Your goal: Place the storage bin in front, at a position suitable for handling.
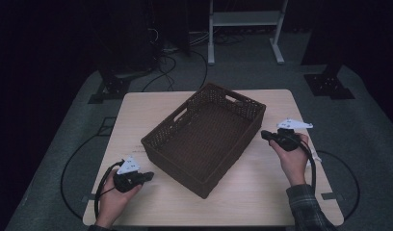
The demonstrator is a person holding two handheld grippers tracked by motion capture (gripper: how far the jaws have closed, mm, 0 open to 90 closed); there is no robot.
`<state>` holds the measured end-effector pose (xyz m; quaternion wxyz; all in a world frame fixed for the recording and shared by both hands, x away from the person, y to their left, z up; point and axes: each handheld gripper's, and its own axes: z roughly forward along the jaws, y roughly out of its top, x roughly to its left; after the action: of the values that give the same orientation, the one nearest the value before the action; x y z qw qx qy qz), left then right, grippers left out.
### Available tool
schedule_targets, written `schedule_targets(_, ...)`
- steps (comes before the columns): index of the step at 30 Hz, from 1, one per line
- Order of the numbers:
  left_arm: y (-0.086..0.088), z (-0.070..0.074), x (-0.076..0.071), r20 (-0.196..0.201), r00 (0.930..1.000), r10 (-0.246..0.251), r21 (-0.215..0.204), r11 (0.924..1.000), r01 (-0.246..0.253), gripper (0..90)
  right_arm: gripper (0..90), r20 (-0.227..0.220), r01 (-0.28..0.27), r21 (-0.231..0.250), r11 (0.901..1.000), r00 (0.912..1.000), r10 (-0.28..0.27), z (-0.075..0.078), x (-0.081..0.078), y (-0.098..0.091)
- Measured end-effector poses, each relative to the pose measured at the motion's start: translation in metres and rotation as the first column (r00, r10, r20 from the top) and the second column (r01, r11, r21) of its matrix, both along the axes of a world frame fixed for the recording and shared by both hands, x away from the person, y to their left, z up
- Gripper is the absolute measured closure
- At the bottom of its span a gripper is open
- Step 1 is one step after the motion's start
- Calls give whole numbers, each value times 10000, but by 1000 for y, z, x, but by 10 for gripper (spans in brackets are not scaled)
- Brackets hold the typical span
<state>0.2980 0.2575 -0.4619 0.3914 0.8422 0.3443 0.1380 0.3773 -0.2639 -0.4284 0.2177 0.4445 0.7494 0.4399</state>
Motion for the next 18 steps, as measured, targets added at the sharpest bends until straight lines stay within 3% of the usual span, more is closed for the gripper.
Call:
schedule_targets(5, 10, 12, 3, 28, 9994, 348, -139, 9993, -347, 897, 874, -136, -385, 64, 9992, 9992, 386, -8, -19, 5)
schedule_targets(10, 18, 29, 8, 441, 9971, 621, -404, 9974, -603, 897, 888, -316, -761, -122, 9970, 9966, 757, -14, -32, 12)
schedule_targets(18, 15, 58, 22, 945, 9941, 539, -531, 9974, -490, 892, 883, -492, -1329, -246, 9908, 9901, 1316, -20, -51, 21)
